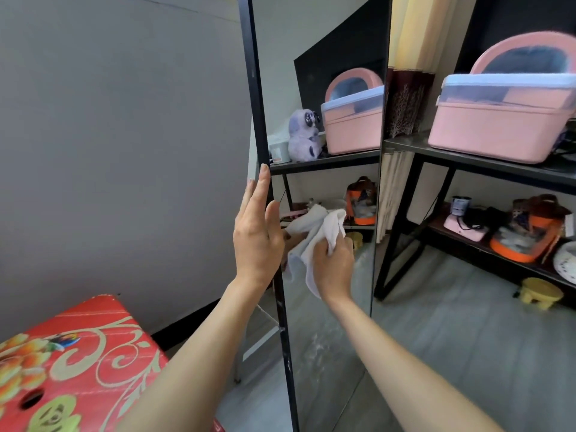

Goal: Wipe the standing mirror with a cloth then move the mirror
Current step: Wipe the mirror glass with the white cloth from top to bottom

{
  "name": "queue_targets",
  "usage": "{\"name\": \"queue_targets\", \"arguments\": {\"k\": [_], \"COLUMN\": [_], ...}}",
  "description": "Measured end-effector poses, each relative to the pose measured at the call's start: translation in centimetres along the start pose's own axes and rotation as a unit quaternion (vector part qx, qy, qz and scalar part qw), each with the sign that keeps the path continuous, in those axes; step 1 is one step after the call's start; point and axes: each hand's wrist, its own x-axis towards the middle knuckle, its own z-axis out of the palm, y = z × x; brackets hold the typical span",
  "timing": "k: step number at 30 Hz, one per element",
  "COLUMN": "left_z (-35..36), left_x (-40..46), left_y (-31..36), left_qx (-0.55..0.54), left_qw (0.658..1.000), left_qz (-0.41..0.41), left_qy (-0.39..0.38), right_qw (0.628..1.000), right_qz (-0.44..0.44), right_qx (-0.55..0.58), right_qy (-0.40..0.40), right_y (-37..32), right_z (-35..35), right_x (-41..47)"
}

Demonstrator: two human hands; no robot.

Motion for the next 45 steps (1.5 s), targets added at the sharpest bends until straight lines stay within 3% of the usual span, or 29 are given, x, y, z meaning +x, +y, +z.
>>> {"name": "queue_targets", "arguments": {"k": [5,9,13,17,21,24,26,29,32,37,39,41,43,45], "left_z": [-0.6,-1.5,-2.5,-3.3,-4.0,-4.1,-3.8,-3.2,-2.6,-2.0,-2.0,-2.0,-1.9,-2.0], "left_x": [0.9,1.6,1.8,2.1,0.4,-2.2,-3.7,-5.2,-5.8,-6.4,-6.7,-6.9,-6.9,-6.9], "left_y": [0.1,-0.1,-0.2,-0.8,-1.7,-2.1,-2.2,-2.5,-2.8,-3.4,-3.6,-3.7,-3.4,-3.1], "left_qx": [-0.036,-0.051,-0.092,-0.113,-0.112,-0.088,-0.079,-0.084,-0.075,-0.049,-0.03,-0.021,-0.017,-0.014], "left_qw": [0.997,0.991,0.981,0.974,0.967,0.964,0.962,0.962,0.966,0.974,0.979,0.981,0.981,0.981], "left_qz": [-0.057,-0.093,-0.123,-0.137,-0.161,-0.17,-0.176,-0.183,-0.18,-0.158,-0.139,-0.14,-0.146,-0.147], "left_qy": [-0.043,-0.076,-0.119,-0.139,-0.16,-0.185,-0.191,-0.182,-0.168,-0.153,-0.147,-0.136,-0.128,-0.126], "right_qw": [0.997,0.996,0.996,0.997,0.995,0.959,0.942,0.967,0.979,0.999,0.997,0.999,0.994,0.976], "right_qz": [0.058,0.079,-0.012,-0.059,0.071,0.256,0.295,0.225,0.203,-0.026,-0.069,-0.033,0.096,0.215], "right_qx": [-0.024,0.041,0.09,0.038,-0.011,-0.043,-0.082,-0.093,-0.003,0.025,0.007,0.007,0.056,0.022], "right_qy": [-0.039,-0.014,-0.01,-0.02,-0.063,-0.117,-0.138,-0.079,-0.01,0.037,0.03,0.017,-0.003,-0.037], "right_y": [1.6,-0.3,-3.3,-1.5,5.0,9.6,10.9,9.6,5.1,-0.9,-0.7,1.2,4.3,7.8], "right_z": [-0.4,-0.4,1.2,2.8,3.1,2.5,1.6,0.3,0.2,1.9,2.5,3.0,3.0,2.6], "right_x": [-0.6,-0.5,-1.7,-5.0,-8.9,-10.3,-10.0,-8.5,-6.0,-3.1,-2.8,-3.3,-4.3,-5.0]}}
